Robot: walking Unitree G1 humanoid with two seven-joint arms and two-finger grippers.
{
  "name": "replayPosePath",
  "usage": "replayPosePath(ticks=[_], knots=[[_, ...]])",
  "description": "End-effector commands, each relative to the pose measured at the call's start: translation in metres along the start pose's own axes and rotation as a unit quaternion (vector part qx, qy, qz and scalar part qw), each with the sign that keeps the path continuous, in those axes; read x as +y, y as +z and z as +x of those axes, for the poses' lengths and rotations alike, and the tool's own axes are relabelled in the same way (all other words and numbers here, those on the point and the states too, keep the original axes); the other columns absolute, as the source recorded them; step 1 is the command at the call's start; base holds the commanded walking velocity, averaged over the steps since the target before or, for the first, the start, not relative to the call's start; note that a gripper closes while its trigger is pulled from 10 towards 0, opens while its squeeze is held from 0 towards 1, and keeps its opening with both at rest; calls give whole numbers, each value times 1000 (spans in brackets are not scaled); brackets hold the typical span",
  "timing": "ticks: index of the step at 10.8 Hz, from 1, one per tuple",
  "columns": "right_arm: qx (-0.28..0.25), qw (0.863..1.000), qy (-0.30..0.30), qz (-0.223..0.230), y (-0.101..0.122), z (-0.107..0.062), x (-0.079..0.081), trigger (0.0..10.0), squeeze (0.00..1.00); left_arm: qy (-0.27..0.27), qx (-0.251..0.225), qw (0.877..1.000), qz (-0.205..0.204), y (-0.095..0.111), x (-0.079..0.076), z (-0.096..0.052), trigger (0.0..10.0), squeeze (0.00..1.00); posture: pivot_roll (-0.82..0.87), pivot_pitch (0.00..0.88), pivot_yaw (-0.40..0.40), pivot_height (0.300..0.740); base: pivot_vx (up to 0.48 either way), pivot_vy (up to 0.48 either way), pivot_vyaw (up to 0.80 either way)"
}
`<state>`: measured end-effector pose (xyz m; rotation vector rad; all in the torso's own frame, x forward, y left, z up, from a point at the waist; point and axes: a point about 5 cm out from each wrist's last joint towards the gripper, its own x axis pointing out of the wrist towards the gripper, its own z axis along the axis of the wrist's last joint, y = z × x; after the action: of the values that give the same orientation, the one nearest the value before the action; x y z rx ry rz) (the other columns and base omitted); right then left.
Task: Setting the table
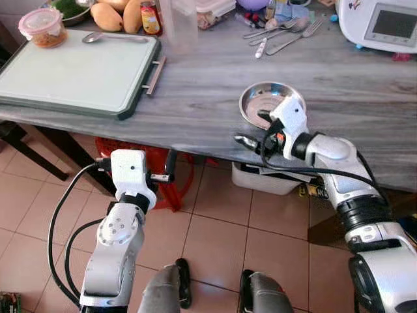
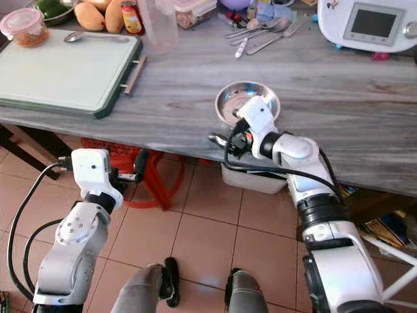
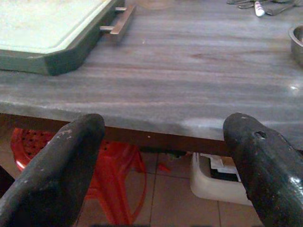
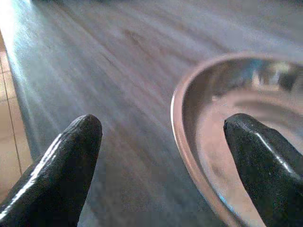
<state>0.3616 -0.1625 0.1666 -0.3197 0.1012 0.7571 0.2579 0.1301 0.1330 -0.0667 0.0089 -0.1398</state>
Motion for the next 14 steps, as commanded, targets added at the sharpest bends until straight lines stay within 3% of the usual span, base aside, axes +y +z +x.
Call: replayPosePath(ticks=[1,10,14], knots=[[12,1000,10,4,0,3,0,10000,0,5,11,1000,7,-4,1,-1,10000,0,20,225,53,740,0,0,0],[-23,996,79,23,9,4,17,10000,0,3,11,1000,10,-4,1,0,10000,0,17,218,56,740,0,0,0],[-51,997,55,6,18,-2,16,10000,0,4,7,1000,10,-3,0,2,10000,0,14,208,54,740,0,0,0]])
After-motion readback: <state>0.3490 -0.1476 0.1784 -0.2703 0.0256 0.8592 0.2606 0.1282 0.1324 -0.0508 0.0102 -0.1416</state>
